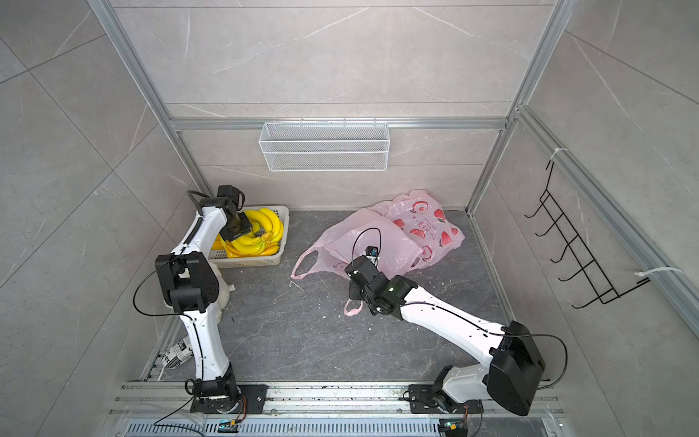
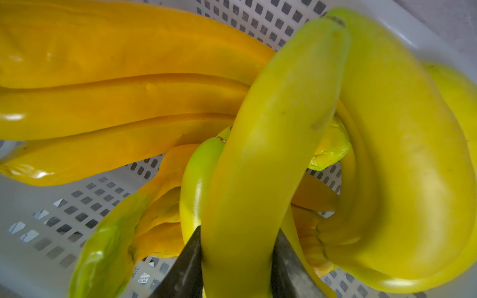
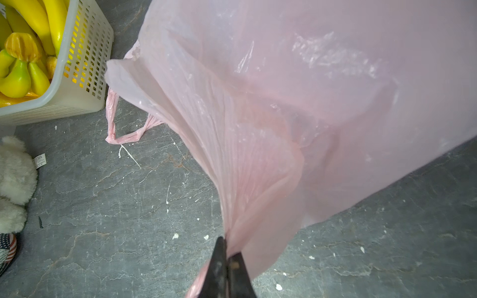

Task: Place the banana into a plastic bag & tie a knot
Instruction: Pick up the banana from the basket, then place the banana into the plastic bag.

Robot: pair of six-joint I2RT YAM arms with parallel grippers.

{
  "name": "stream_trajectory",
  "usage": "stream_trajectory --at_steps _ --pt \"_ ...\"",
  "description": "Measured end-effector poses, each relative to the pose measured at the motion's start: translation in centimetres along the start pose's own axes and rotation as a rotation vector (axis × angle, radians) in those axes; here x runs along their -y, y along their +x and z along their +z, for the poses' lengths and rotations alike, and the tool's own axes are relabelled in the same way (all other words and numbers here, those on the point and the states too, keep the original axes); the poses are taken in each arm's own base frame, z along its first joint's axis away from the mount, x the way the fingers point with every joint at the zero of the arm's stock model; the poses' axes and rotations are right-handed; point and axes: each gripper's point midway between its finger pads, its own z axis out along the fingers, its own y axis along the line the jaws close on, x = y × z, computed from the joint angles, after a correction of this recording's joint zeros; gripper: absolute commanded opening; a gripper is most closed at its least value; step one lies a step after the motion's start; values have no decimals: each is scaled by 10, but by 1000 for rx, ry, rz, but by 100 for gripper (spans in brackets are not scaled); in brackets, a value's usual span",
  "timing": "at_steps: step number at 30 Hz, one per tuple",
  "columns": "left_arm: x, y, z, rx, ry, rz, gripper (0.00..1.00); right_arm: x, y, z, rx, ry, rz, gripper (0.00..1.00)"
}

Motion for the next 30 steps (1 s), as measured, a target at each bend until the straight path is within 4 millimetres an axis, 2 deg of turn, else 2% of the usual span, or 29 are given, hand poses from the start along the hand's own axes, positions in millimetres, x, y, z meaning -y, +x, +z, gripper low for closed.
stream_trajectory --at_steps 3,6,12,16,18,21,23,26,29,30 --pt "-3 6 -14 6 15 0 24 1 -1 -1 3 7 -4 0" --pt "-4 9 -38 32 51 -8 24 1 -4 -4 6 11 -8 0" --pt "0 17 -106 136 155 -11 23 -5 -14 -12 20 -2 -13 0" --pt "13 39 -147 192 243 32 23 -11 -24 -19 36 -17 -9 0" --pt "25 60 -164 209 294 79 23 -13 -27 -22 42 -23 -8 0" --pt "52 109 -186 200 397 188 22 -17 -35 -29 54 -34 -9 0" --pt "74 148 -195 167 485 281 22 -20 -40 -32 63 -42 -10 0" --pt "102 205 -193 99 575 423 21 -21 -41 -34 64 -45 -16 0" --pt "115 247 -174 21 600 522 19 -21 -40 -34 58 -42 -24 0" --pt "117 255 -167 2 598 540 19 -21 -39 -34 57 -42 -25 0"
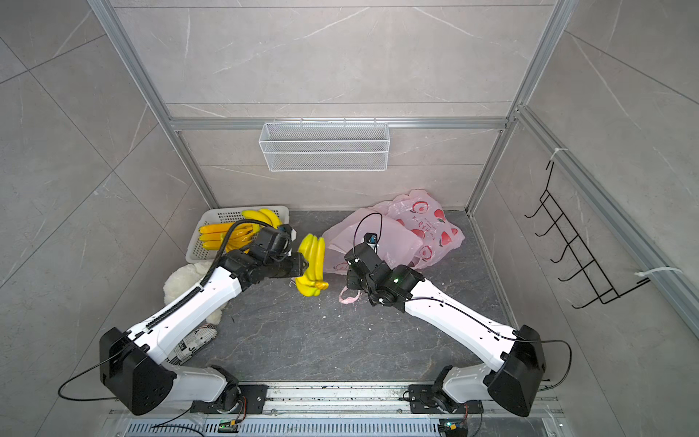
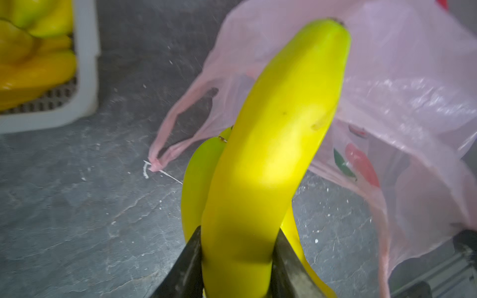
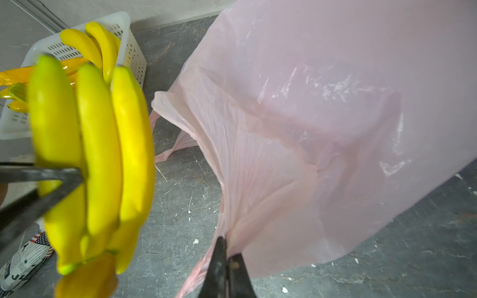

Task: Place the banana into a plastic bag & tie a knot
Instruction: Place the banana into the plastic bag.

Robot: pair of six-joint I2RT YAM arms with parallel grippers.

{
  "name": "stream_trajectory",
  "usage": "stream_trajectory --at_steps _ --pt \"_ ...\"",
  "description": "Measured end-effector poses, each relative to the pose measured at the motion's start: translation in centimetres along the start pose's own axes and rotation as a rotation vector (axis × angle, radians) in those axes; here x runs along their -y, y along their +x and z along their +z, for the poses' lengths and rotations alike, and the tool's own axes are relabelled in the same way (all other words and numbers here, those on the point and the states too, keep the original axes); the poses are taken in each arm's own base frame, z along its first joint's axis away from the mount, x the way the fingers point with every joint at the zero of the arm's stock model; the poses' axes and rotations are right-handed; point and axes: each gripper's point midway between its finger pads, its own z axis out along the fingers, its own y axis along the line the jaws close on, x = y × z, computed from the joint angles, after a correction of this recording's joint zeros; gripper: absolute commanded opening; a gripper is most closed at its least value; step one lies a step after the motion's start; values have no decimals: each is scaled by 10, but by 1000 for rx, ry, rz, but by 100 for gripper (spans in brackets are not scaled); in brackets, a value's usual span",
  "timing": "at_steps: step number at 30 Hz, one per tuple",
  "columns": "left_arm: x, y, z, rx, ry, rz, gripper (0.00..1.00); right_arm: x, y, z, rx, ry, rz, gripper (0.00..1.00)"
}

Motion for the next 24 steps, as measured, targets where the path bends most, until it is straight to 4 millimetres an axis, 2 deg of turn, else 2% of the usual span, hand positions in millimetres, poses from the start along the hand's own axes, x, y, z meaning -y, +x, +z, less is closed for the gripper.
stream_trajectory --at_steps 5,11,17,24 --pt "5 19 40 -73 13 55 18 -1 1 0 -5 -8 -5 0" --pt "17 28 67 -116 33 134 17 -5 4 -1 -12 -19 -16 0" --pt "26 26 71 -107 49 175 17 -6 5 -2 -13 -21 -20 0" --pt "24 28 73 -102 32 194 17 -6 7 0 -21 -11 -33 0"
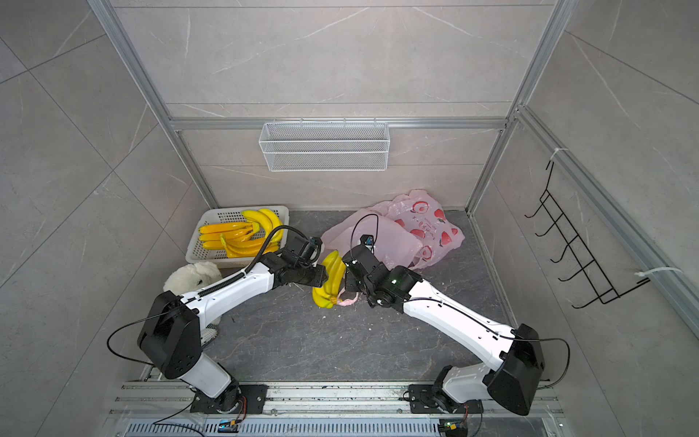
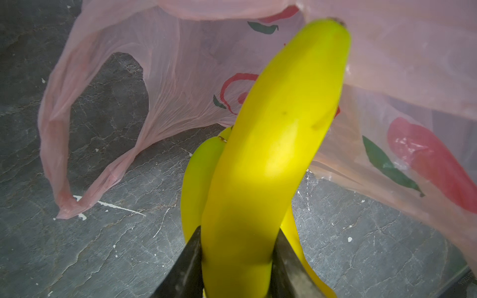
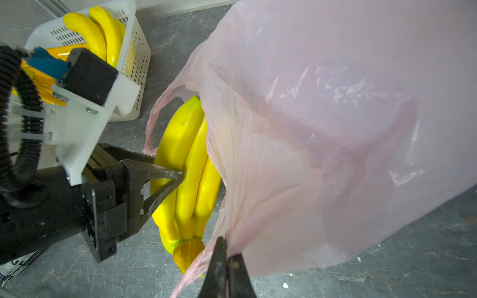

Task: Place the banana into a plastic bag & tie a knot
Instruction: Place the banana into the plastic bag.

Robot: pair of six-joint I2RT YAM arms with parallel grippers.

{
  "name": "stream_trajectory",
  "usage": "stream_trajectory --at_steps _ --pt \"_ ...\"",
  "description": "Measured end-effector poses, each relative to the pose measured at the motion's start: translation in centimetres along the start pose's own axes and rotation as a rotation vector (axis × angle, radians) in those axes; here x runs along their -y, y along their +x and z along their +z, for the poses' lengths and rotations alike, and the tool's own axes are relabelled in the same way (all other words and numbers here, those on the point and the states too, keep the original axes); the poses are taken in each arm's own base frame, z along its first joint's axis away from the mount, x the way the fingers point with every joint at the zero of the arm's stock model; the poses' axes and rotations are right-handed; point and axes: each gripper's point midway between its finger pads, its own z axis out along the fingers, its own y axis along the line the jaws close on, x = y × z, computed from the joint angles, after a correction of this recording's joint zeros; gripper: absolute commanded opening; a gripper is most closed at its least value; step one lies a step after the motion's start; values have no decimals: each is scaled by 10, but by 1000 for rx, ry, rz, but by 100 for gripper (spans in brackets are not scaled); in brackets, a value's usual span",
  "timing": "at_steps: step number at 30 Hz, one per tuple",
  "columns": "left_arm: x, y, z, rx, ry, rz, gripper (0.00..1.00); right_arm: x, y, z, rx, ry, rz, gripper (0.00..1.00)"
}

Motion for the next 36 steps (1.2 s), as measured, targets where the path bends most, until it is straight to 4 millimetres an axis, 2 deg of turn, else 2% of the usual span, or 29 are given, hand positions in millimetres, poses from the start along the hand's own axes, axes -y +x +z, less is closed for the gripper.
stream_trajectory --at_steps 6,11,14,21,26,31,36 --pt "-13 29 1 -26 -26 -1 17 4 -1 -1 3 20 -8 0" --pt "-14 27 0 -22 -32 0 17 2 0 -2 2 16 -23 0" --pt "-9 12 -4 0 -29 7 17 -3 3 -4 -2 5 -42 0" --pt "12 -45 -3 80 -2 44 17 -12 11 -4 -10 -14 -76 0" --pt "10 -52 -1 73 -13 50 17 -3 24 4 -33 11 -92 0" --pt "-7 -60 -5 80 -26 11 17 7 43 14 -70 38 -111 0" --pt "-17 -80 -5 111 -36 -29 17 2 53 16 -84 20 -135 0"
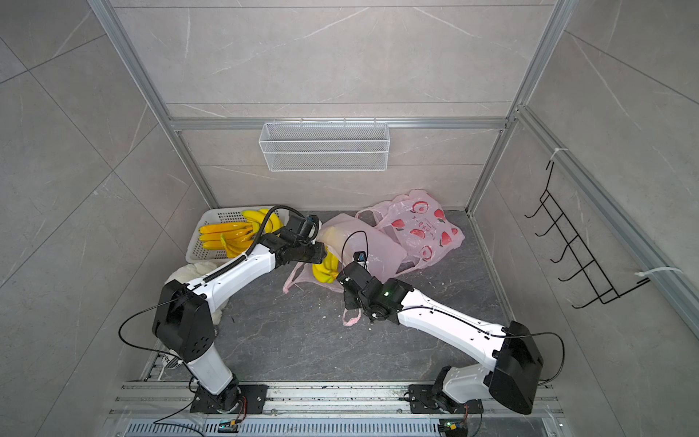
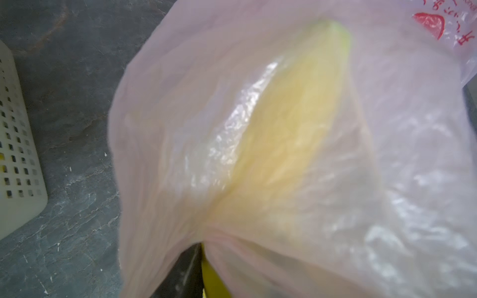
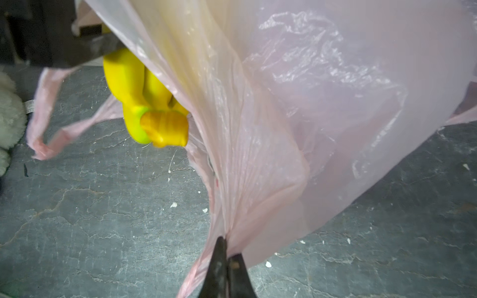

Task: Place the banana into a plastic bag & tie a knot
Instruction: Place the banana into the plastic bag, then pick up the banana from the basket.

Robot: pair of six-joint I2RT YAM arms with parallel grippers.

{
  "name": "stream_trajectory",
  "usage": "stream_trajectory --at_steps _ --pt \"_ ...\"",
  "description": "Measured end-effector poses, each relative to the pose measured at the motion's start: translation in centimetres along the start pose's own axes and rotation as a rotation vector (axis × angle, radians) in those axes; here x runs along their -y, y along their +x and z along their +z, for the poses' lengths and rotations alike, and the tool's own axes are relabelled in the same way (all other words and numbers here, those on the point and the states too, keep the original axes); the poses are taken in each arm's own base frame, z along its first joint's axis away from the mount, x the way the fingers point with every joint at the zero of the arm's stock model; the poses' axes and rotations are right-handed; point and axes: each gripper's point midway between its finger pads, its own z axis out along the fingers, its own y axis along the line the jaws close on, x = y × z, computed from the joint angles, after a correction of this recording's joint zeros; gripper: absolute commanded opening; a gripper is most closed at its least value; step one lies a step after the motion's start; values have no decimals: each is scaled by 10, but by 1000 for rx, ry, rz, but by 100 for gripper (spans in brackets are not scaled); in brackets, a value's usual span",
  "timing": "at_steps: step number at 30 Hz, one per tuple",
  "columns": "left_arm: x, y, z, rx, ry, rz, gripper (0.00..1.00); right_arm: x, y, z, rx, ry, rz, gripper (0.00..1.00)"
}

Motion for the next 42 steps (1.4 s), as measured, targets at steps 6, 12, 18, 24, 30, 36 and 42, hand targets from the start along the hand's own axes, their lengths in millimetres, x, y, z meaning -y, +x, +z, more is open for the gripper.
stream_trajectory --at_steps 6,12,18,24,30,36,42 --pt "-1 -3 19 -21 -9 -60 17 -19 -2 -2 12 -77 -12 0" --pt "6 0 59 -63 -13 -131 18 -36 -2 7 8 -133 8 0" --pt "29 -10 81 -70 35 -198 35 -33 6 17 -5 -117 48 0" --pt "42 -20 75 -54 52 -194 74 -16 16 24 -7 -47 87 0" --pt "25 8 52 -98 -20 -175 81 -5 10 18 26 -6 120 0" --pt "10 12 -14 -48 -68 -176 84 1 8 16 37 19 121 0" --pt "-37 -27 -80 95 -178 -248 84 1 6 15 37 19 121 0"
